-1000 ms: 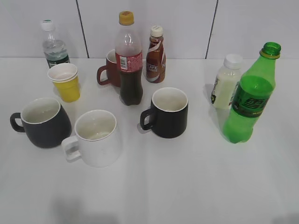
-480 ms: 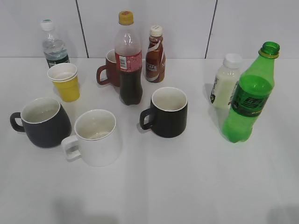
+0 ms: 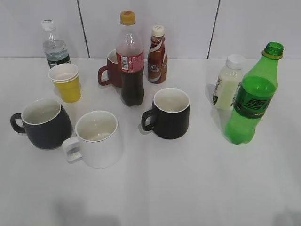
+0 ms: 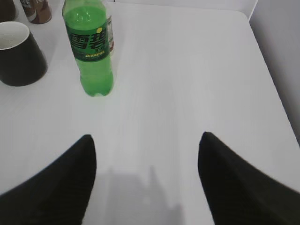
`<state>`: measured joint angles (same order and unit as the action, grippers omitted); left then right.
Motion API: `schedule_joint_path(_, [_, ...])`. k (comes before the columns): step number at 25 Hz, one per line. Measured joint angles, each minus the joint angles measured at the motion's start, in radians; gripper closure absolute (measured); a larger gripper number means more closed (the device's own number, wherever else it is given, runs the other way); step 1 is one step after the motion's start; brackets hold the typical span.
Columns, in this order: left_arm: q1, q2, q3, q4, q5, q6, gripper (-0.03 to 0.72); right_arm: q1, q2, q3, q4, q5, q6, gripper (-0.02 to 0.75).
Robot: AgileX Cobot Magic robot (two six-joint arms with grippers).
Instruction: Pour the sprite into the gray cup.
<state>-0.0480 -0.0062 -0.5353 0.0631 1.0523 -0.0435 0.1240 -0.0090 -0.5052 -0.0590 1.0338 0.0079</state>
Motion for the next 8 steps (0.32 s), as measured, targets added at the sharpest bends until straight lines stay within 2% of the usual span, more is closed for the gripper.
schedule_joint_path(8, [0.001,0.000,0.000,0.000,0.000,0.000,0.447,0.000,0.000,0.000,0.001,0.000,0.000,0.230])
